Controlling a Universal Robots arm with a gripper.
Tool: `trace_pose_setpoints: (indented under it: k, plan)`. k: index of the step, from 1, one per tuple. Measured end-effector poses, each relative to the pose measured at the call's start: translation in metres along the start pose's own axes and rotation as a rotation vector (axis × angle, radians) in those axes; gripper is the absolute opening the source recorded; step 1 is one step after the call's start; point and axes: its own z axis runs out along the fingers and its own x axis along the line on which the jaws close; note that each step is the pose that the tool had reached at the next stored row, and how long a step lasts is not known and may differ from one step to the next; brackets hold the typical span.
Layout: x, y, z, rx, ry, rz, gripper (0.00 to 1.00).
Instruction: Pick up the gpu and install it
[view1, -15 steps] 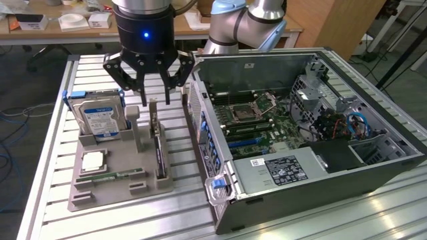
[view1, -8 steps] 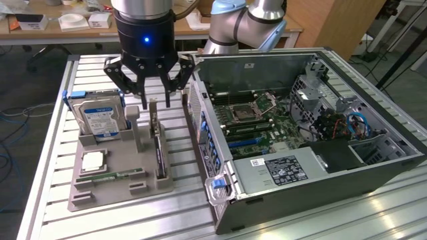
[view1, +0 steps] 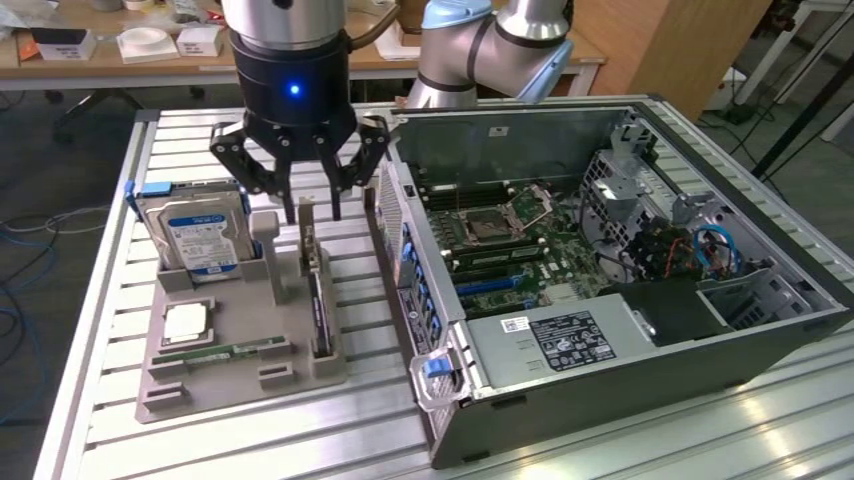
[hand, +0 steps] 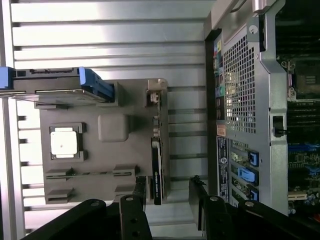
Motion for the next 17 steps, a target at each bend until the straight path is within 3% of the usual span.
trace_pose_setpoints:
  k: [17]
  plan:
    - [0.000, -0.0012, 0.0133, 0.0000, -0.0009, 0.000, 0.47]
